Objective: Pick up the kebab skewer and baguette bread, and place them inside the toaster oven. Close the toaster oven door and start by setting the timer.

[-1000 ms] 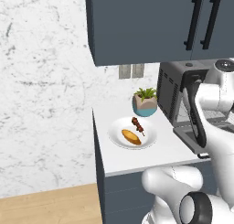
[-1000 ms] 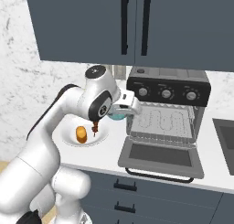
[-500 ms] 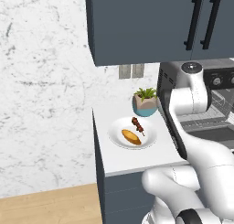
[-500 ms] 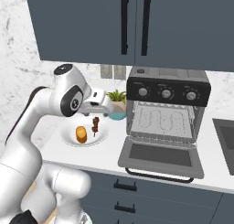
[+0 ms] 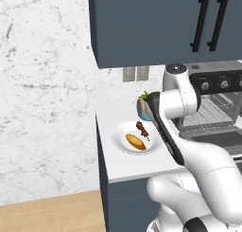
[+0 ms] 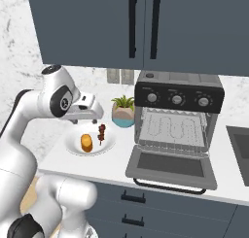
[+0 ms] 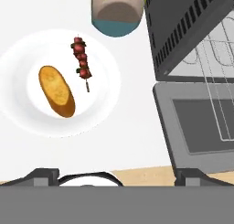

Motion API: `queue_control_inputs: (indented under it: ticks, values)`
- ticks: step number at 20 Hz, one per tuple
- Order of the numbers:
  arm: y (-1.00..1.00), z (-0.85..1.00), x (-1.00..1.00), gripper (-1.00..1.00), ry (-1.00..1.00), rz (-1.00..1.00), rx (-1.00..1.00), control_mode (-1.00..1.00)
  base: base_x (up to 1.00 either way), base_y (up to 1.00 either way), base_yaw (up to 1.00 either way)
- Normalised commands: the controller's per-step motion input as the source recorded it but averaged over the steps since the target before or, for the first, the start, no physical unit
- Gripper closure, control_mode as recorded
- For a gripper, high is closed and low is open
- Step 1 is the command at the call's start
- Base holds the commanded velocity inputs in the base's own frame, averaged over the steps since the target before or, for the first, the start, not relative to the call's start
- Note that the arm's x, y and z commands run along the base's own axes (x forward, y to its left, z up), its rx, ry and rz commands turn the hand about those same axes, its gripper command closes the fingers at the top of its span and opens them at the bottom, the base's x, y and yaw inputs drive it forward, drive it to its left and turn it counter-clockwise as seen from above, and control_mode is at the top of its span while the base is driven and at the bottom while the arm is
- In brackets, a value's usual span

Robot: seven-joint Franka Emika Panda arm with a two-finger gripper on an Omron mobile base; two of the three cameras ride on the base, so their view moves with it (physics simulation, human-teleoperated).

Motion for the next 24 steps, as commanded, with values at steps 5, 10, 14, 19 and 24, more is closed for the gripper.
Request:
queue_control_inputs:
  ticks: [5, 10, 14, 19, 24]
  values:
    - [0.27, -0.32, 0.08, -1.00, 0.00, 0.13, 0.21, -1.00, 0.00, 0.00, 0.00]
    - [0.39, -0.23, 0.38, -1.00, 0.01, 0.04, 0.05, -1.00, 0.00, 0.00, 0.00]
    - [0.36, -0.21, 0.48, -1.00, 0.01, 0.01, 0.00, -1.00, 0.00, 0.00, 0.00]
    - [0.19, -0.27, 0.35, -1.00, 0.06, 0.04, 0.00, -1.00, 0.00, 0.00, 0.00]
    - [0.04, -0.42, 0.09, -1.00, 0.04, 0.09, 0.00, -1.00, 0.00, 0.00, 0.00]
